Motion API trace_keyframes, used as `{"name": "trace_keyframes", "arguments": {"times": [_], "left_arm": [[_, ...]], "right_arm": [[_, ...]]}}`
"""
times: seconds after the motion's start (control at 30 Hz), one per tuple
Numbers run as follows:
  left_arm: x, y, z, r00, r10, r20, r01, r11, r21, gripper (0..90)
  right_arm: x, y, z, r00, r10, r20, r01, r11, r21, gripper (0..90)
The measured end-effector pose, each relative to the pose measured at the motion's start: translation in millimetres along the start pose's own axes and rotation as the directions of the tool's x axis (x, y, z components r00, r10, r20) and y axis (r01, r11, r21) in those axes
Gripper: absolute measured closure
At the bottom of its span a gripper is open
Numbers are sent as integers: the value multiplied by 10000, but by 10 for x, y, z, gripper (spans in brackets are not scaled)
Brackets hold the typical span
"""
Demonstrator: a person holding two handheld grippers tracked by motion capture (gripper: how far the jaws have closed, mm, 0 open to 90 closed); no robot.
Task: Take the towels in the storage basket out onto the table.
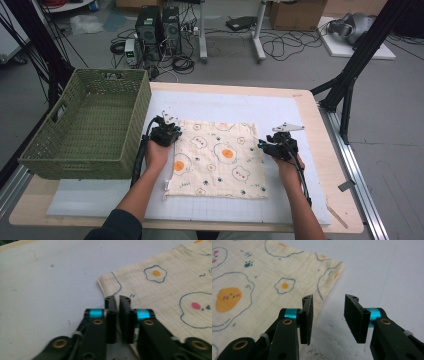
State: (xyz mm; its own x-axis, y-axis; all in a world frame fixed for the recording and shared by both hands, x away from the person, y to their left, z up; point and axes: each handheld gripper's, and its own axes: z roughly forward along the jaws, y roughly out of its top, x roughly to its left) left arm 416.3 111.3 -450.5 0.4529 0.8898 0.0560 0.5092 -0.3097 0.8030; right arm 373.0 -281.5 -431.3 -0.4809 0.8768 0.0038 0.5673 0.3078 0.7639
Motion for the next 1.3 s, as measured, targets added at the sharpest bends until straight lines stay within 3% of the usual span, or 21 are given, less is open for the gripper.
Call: {"name": "trace_keyframes", "arguments": {"times": [0.07,0.13,0.2,0.27,0.37,0.47,0.53,0.6,0.63,0.67,0.7,0.73,0.83,0.93,1.03,1.13,1.2,1.3], "left_arm": [[28,-4,-13,9993,-340,159,342,9994,-97,565],[45,-11,-43,9980,-484,401,495,9984,-268,496],[46,-13,-65,9977,-481,468,496,9983,-314,461],[59,-33,-133,9954,-518,810,569,9965,-620,442],[84,-42,-198,9854,-830,1486,978,9907,-949,387],[90,-9,-284,9746,-904,2050,1229,9808,-1514,307],[66,17,-346,9671,-869,2392,1333,9737,-1850,260],[47,28,-376,9663,-812,2444,1316,9715,-1974,188],[18,37,-443,9594,-676,2738,1316,9660,-2227,166],[18,37,-443,9594,-676,2738,1316,9660,-2227,169],[-11,22,-502,9521,-489,3020,1291,9591,-2518,169],[-20,9,-529,9485,-387,3143,1261,9565,-2629,169],[-34,-31,-607,9468,-219,3211,1210,9487,-2922,170],[-38,-83,-660,9451,-187,3262,1218,9466,-2986,170],[-41,-123,-704,9384,-93,3455,1251,9410,-3144,170],[-50,-196,-716,9341,-183,3564,1410,9364,-3213,170],[-58,-206,-705,9337,-176,3577,1374,9399,-3125,170],[-95,-213,-703,9319,-60,3627,1299,9391,-3180,171]], "right_arm": [[42,6,5,9996,-48,-268,49,10000,35,591],[93,9,27,9984,-67,-568,75,9999,142,625],[134,1,68,9988,-308,-384,325,9985,437,661],[134,-18,116,9993,-349,-134,358,9961,805,718],[97,-24,105,9995,-203,250,184,9970,752,745],[88,-4,-3,9989,-358,299,344,9984,455,663],[85,3,-111,9988,-425,223,426,9991,-23,595],[79,-1,-169,9986,-503,132,507,9982,-308,545],[83,-31,-284,9985,-539,45,541,9953,-802,424],[83,-31,-284,9985,-539,45,541,9953,-802,424],[79,-74,-391,9975,-705,-46,694,9900,-1232,317],[82,-95,-443,9977,-655,-200,621,9884,-1386,278],[89,-134,-575,9960,-775,-454,693,9844,-1615,191],[63,-168,-639,9958,-799,-436,701,9789,-1918,118],[19,-197,-641,9971,-543,-531,430,9799,-1948,117],[-6,-210,-630,9984,-469,-308,405,9823,-1827,116],[-6,-214,-628,9985,-468,-279,410,9828,-1799,116],[-10,-236,-640,9981,-556,-254,497,9804,-1905,116]]}}
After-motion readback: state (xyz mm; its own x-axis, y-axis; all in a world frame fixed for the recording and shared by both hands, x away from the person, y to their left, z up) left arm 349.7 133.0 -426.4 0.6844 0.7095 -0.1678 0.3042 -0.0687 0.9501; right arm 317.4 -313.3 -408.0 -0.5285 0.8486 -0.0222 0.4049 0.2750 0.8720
